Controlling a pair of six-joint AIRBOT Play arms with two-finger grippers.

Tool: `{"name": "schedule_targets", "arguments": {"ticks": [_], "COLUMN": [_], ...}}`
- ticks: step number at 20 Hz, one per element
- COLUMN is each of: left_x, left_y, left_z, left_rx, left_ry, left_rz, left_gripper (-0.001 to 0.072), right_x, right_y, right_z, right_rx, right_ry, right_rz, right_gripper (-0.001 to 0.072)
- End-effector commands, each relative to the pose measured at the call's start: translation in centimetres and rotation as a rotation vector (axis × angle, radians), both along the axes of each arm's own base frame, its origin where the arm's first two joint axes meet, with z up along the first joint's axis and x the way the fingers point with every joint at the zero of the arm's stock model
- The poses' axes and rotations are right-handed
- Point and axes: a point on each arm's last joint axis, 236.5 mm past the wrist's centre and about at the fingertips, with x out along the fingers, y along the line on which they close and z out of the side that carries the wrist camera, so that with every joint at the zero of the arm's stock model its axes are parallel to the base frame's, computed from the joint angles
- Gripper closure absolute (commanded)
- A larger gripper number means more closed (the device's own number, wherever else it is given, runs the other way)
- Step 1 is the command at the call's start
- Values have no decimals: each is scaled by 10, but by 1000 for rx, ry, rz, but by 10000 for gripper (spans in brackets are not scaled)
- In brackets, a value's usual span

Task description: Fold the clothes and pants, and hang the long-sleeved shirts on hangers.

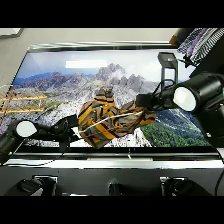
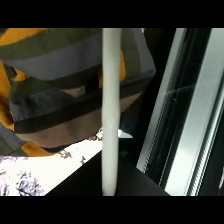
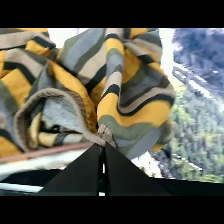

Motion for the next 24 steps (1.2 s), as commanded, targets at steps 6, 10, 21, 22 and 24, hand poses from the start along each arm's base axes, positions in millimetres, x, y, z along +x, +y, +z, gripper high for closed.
{"name": "schedule_targets", "arguments": {"ticks": [6, 10, 21, 22, 24], "left_x": [16, 14, 21, 25, 27], "left_y": [-16, -31, -83, -84, -87], "left_z": [-7, -7, 6, 8, 10], "left_rx": [-10, -25, -134, -145, -156], "left_ry": [63, 61, 13, 2, -15], "left_rz": [113, 121, 223, 235, 237], "left_gripper": [685, 684, 685, 685, 685], "right_x": [-33, -25, -5, -5, -4], "right_y": [20, 30, 61, 62, 62], "right_z": [15, 25, 21, 21, 22], "right_rx": [48, 124, 242, 243, 246], "right_ry": [-1, -42, -50, -48, -54], "right_rz": [-31, -62, -96, -95, -93], "right_gripper": [685, 685, 685, 685, 685]}}
